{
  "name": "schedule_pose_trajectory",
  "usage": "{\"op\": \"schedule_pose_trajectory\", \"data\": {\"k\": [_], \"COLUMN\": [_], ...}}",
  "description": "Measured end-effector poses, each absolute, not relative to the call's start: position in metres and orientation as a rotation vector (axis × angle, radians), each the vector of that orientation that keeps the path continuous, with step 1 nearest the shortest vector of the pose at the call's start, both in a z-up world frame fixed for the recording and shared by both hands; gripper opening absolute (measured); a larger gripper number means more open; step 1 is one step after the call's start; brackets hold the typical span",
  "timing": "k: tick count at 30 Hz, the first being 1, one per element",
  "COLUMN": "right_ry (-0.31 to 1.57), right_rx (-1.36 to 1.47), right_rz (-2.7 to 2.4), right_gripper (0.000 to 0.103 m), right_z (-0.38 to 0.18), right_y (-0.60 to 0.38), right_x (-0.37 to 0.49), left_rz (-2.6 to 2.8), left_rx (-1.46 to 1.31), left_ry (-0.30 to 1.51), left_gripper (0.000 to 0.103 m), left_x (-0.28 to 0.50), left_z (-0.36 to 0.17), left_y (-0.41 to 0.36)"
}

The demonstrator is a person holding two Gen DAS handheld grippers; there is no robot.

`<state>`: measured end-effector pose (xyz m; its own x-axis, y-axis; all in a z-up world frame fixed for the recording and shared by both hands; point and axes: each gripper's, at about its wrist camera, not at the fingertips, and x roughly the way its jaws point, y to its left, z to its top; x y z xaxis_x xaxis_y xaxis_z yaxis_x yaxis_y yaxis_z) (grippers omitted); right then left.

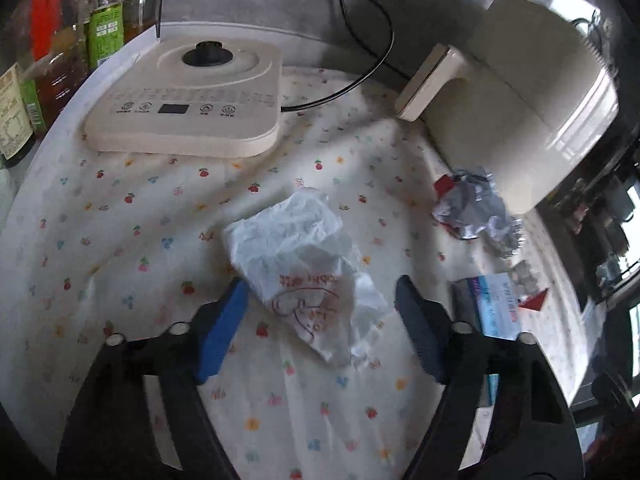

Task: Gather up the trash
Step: 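Grasp the white plastic bag with the left tool while the right tool grasps the blue medicine box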

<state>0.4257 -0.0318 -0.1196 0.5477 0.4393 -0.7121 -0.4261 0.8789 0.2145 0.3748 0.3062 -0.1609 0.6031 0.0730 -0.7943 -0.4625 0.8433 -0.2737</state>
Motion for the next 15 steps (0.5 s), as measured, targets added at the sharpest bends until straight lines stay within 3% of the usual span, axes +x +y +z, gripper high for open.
{"op": "schedule_pose_trajectory", "data": {"k": [1, 2, 3, 6, 15], "right_ry": [0.852, 0.856, 0.860, 0.870, 0.885], "right_rx": [0.009, 0.002, -0.005, -0.028, -0.119], "right_rz": [0.513, 0.514, 0.521, 0.543, 0.613], "right_gripper": [0.095, 0.095, 0.095, 0.095, 0.095], "right_z": [-0.121, -0.122, -0.123, -0.128, -0.149], "right_y": [-0.028, -0.023, -0.018, -0.001, 0.047], "right_x": [0.427, 0.429, 0.430, 0.431, 0.426], "left_rz": [0.337, 0.340, 0.350, 0.307, 0.335], "left_rx": [-0.461, -0.439, -0.402, -0.418, -0.431], "left_ry": [0.881, 0.893, 0.908, 0.917, 0.871], "left_gripper": [0.063, 0.053, 0.031, 0.009, 0.007], "left_x": [0.378, 0.381, 0.383, 0.382, 0.345], "left_z": [-0.162, -0.162, -0.162, -0.163, -0.150], "left_y": [0.304, 0.302, 0.299, 0.301, 0.320]}}
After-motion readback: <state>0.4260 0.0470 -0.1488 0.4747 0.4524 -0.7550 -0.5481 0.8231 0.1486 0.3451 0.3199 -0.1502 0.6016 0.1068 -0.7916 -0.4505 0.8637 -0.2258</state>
